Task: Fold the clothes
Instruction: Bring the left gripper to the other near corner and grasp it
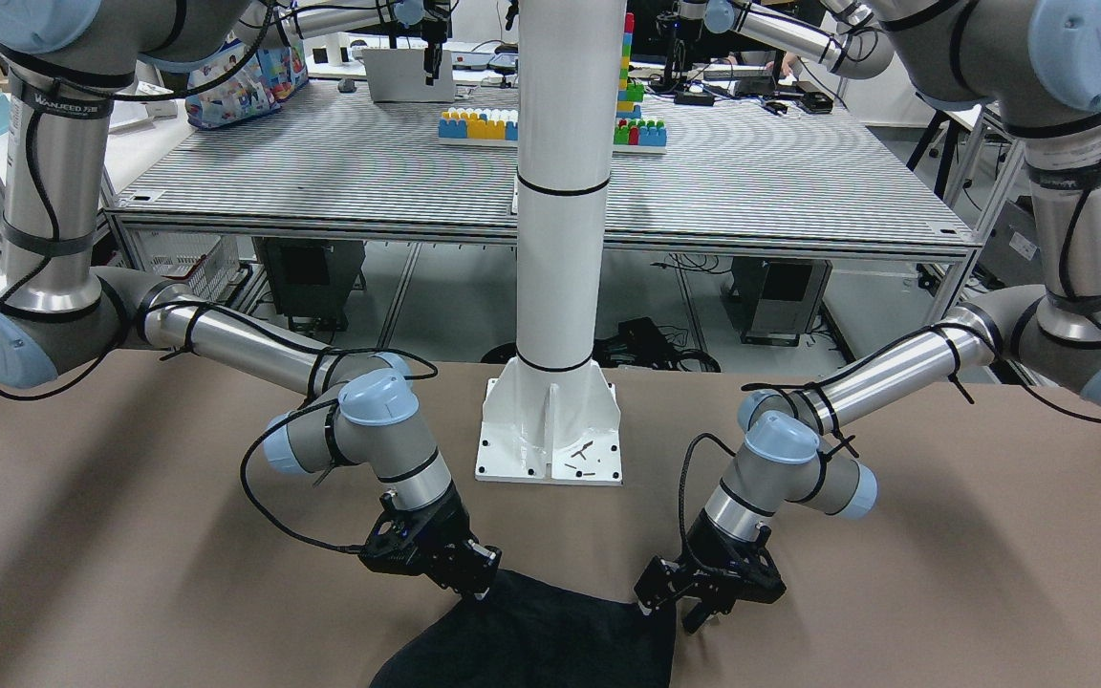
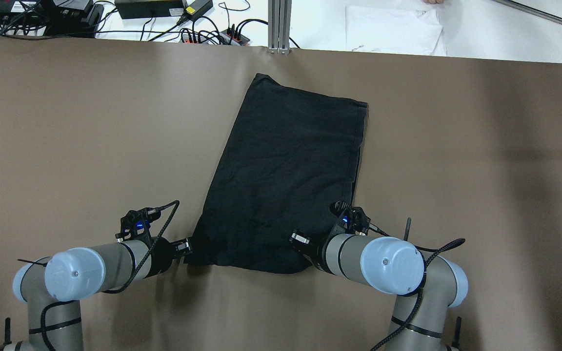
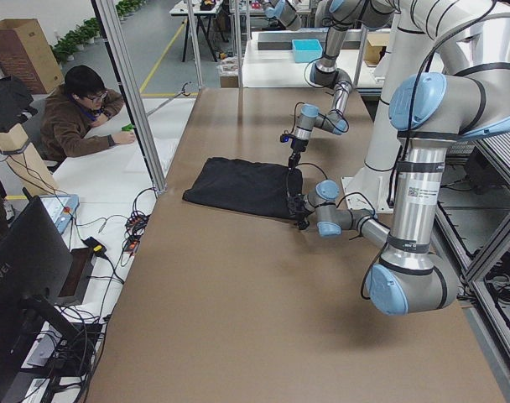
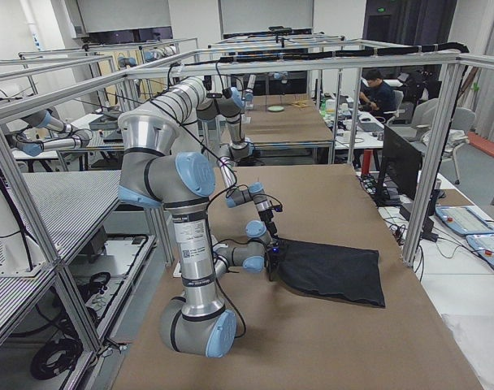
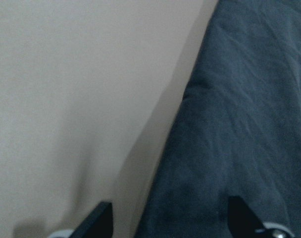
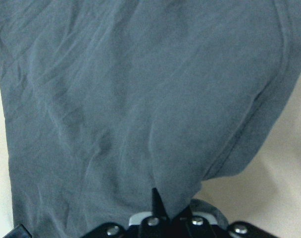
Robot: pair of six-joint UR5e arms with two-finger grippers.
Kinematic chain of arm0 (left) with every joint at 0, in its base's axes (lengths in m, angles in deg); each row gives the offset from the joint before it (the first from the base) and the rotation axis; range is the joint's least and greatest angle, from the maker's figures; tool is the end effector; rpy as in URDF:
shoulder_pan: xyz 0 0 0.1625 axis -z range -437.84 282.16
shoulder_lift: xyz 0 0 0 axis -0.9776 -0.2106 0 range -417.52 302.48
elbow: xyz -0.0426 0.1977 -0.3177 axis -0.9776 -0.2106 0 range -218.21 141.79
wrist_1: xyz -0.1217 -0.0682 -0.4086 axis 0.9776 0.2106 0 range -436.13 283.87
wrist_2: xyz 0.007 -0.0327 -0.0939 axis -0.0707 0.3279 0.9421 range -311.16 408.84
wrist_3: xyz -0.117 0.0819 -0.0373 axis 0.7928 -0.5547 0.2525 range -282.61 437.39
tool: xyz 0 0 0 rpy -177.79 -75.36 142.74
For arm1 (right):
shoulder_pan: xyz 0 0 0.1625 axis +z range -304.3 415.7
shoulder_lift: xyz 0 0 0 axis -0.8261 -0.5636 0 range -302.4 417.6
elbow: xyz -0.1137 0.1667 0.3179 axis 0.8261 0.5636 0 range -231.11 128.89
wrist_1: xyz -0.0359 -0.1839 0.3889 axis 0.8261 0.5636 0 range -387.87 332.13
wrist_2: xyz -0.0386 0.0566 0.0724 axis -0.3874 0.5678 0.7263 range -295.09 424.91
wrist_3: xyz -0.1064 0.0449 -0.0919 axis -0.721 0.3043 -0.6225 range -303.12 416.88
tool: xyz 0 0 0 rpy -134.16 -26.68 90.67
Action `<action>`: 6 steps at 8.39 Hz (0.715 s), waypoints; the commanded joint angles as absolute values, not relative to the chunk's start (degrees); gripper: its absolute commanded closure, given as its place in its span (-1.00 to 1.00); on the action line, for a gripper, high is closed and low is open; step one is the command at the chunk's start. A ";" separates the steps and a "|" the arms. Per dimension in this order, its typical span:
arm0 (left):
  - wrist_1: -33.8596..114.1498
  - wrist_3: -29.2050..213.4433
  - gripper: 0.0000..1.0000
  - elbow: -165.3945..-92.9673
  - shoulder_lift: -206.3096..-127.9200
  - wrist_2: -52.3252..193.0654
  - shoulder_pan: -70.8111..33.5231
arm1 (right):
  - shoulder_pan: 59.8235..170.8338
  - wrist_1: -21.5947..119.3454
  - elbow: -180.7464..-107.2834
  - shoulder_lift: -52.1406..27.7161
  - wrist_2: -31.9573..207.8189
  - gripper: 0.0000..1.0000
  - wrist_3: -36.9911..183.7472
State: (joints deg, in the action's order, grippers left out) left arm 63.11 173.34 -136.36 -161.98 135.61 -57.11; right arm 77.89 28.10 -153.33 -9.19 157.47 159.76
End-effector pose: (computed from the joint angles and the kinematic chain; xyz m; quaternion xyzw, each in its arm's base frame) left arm 0.5524 -0.3606 0.3205 0.0981 0.5786 -0.2029 0.7838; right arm -0.5596 -0.3651 0.2289 0.0279 -0.5692 0.2355 0.7873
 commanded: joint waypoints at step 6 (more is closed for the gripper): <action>63.17 171.18 1.00 -143.74 -161.85 138.65 -57.54 | 77.32 28.03 -154.81 -9.11 158.16 1.00 158.04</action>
State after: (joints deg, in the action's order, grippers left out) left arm 63.17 172.54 -139.55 -162.51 136.28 -58.07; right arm 77.95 28.03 -153.50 -9.23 157.66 158.08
